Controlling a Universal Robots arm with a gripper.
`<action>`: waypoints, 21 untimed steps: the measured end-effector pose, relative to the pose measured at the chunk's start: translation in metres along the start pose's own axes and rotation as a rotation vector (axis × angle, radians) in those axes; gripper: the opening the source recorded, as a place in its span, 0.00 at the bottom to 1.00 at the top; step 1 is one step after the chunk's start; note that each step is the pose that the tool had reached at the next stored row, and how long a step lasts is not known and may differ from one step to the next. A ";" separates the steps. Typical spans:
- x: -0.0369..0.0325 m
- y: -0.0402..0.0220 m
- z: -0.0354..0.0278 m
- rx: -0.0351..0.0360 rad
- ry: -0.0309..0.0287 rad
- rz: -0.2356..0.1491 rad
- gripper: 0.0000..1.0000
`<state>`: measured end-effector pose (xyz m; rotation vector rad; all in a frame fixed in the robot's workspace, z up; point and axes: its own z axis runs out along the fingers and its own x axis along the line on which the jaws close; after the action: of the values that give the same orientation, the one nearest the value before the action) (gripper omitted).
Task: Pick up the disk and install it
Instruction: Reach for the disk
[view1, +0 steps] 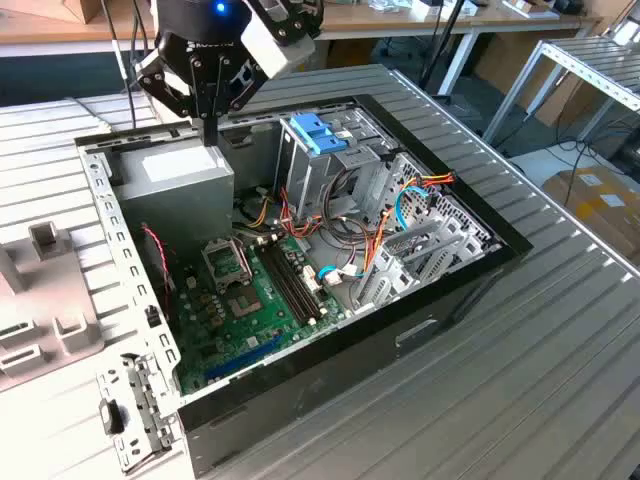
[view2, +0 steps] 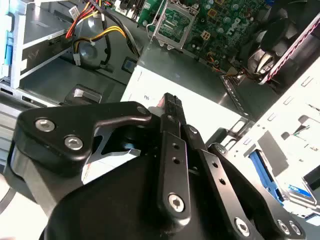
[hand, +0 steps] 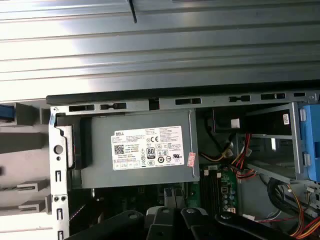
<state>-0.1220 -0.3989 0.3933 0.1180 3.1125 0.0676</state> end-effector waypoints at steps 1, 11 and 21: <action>0.0005 0.0000 0.0000 0.0000 0.0000 0.000 0.11; 0.0058 -0.0004 -0.0002 0.0000 0.0000 0.000 0.11; 0.0083 -0.0006 -0.0002 0.0000 0.0000 0.000 0.11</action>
<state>-0.1303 -0.3989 0.3933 0.1179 3.1125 0.0676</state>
